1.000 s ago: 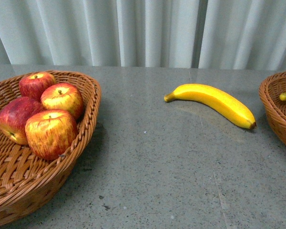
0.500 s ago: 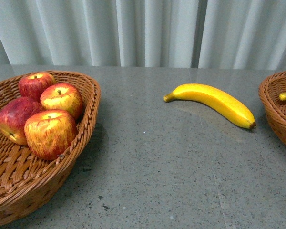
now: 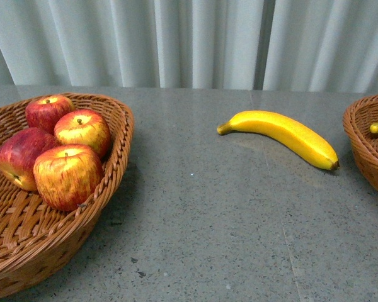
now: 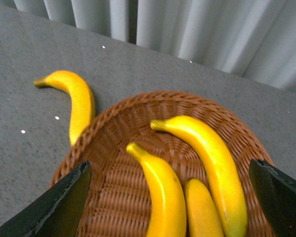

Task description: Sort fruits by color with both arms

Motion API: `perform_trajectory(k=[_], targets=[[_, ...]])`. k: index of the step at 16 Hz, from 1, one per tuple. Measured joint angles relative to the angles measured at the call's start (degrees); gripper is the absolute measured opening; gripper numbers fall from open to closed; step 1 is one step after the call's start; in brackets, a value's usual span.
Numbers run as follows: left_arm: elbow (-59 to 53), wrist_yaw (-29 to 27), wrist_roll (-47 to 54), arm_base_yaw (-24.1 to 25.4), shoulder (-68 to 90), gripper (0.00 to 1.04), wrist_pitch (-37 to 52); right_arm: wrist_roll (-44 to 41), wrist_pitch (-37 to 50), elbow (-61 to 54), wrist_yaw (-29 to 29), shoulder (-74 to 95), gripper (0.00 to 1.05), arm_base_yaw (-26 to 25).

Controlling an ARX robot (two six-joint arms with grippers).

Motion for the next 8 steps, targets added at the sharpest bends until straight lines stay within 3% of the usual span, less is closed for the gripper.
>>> perform_trajectory(k=[5, 8], targets=[[0.0, 0.0, 0.0, 0.0, 0.0, 0.98, 0.0, 6.8, 3.7, 11.4, 10.3, 9.8, 0.98, 21.7], [0.0, 0.0, 0.0, 0.0, 0.0, 0.98, 0.0, 7.6, 2.0, 20.0, 12.8, 19.8, 0.98, 29.4]])
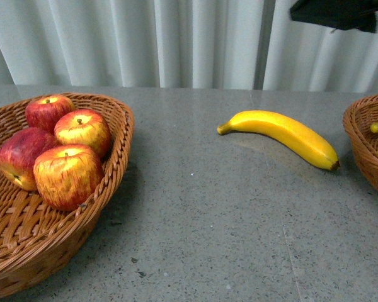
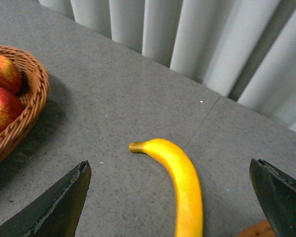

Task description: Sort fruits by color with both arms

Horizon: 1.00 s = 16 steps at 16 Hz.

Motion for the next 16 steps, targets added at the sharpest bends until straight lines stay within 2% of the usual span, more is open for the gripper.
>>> perform_trajectory(k=[2, 5, 7, 16], targets=[[0.0, 0.0, 0.0, 0.0, 0.0, 0.98, 0.0, -0.5, -3.0, 7.7, 0.9, 7.5, 0.98, 3.1], [0.0, 0.0, 0.0, 0.0, 0.0, 0.98, 0.0, -1.9, -8.5, 15.2, -1.4, 15.6, 0.98, 4.9], [0.0, 0.0, 0.0, 0.0, 0.0, 0.98, 0.0, -4.0, -11.0, 18.7, -2.1, 20.4, 0.98, 5.2], [0.0, 0.0, 0.0, 0.0, 0.0, 0.98, 0.0, -11.8, -21.1, 36.1, 3.0, 35.9, 0.98, 4.7]])
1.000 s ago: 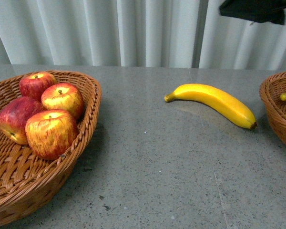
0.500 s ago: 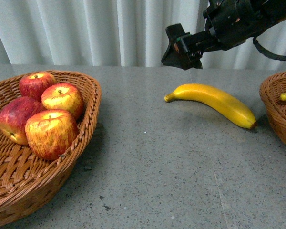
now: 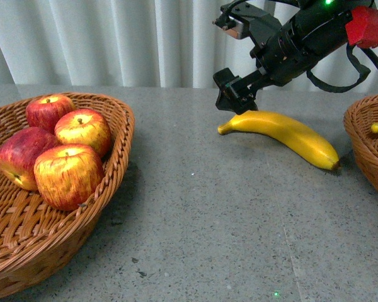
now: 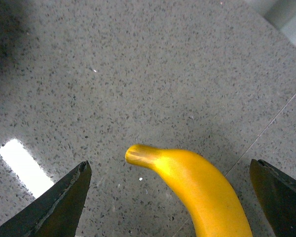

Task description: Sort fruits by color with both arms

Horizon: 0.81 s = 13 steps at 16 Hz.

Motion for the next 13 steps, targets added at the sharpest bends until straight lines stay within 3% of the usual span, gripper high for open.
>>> perform_trajectory(k=[4, 13], targets=[[0.0, 0.0, 0.0, 0.0, 0.0, 0.98, 0.0, -5.7, -9.3, 5.7, 2.9, 2.4, 0.98, -3.0], [0.0, 0.0, 0.0, 0.0, 0.0, 0.98, 0.0, -9.6, -9.0, 4.3, 7.3, 5.7, 0.98, -0.7]])
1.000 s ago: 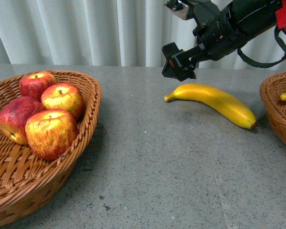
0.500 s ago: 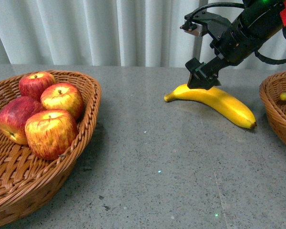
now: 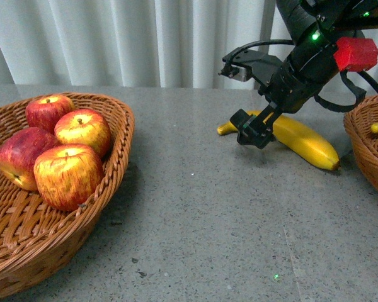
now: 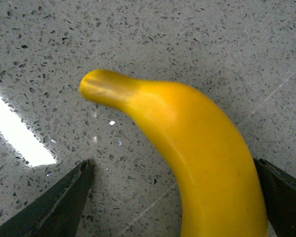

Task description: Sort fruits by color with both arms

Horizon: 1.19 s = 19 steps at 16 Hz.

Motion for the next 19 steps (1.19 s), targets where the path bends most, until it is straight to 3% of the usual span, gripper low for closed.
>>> perform_trajectory(k=[4, 9, 10, 12, 16, 19], targets=[[0.0, 0.0, 0.0, 0.0, 0.0, 0.98, 0.0, 0.0, 0.0, 0.2, 0.5, 0.3, 0.96, 0.4], [0.0, 0.0, 0.0, 0.0, 0.0, 0.98, 0.0, 1.5, 4.2, -0.4, 0.9, 0.3, 0.41, 0.8], [0.0, 0.0, 0.0, 0.0, 0.0, 0.98, 0.0, 2.4, 5.2, -0.5, 0.6, 0.3, 0.35, 1.0], [0.0, 0.0, 0.0, 0.0, 0.0, 0.98, 0.0, 5.6, 8.9, -0.9, -0.3, 0.2, 0.34, 1.1], [0.0, 0.0, 0.0, 0.0, 0.0, 0.98, 0.0, 21.5, 21.4, -5.4, -10.1, -7.0, 0.33, -0.3], [0.0, 0.0, 0.0, 0.0, 0.0, 0.98, 0.0, 33.4, 31.6, -17.3, -19.8, -20.0, 0.33, -9.1]])
